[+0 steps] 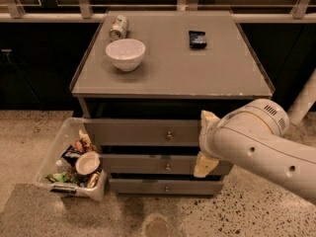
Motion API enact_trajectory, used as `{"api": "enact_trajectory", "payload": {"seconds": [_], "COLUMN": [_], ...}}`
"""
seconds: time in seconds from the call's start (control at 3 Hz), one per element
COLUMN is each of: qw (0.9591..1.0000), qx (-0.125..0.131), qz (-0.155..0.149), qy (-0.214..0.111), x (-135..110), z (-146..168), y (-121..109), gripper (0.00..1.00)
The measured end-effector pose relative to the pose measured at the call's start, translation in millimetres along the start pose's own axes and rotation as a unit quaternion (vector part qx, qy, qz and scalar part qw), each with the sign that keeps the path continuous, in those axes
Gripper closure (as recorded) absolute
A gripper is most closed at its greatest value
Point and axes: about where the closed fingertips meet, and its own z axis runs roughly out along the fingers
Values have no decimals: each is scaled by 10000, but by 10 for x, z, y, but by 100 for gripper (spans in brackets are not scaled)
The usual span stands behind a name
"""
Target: Open top drawer
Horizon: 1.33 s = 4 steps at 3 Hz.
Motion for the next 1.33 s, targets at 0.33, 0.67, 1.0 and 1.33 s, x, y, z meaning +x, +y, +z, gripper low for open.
{"api": "enact_trajectory", "payload": {"seconds": [0.33, 0.67, 1.0, 1.33], "qw": [9991, 9991, 9992, 9997], "qx": [302, 317, 293, 202], "qz": [-210, -208, -182, -57], "qy": [-190, -208, -207, -161], "x": [-193, -207, -204, -177], "z": [399, 403, 445, 670], "y": [-561, -589, -559, -406], "gripper": [0, 0, 0, 0]}}
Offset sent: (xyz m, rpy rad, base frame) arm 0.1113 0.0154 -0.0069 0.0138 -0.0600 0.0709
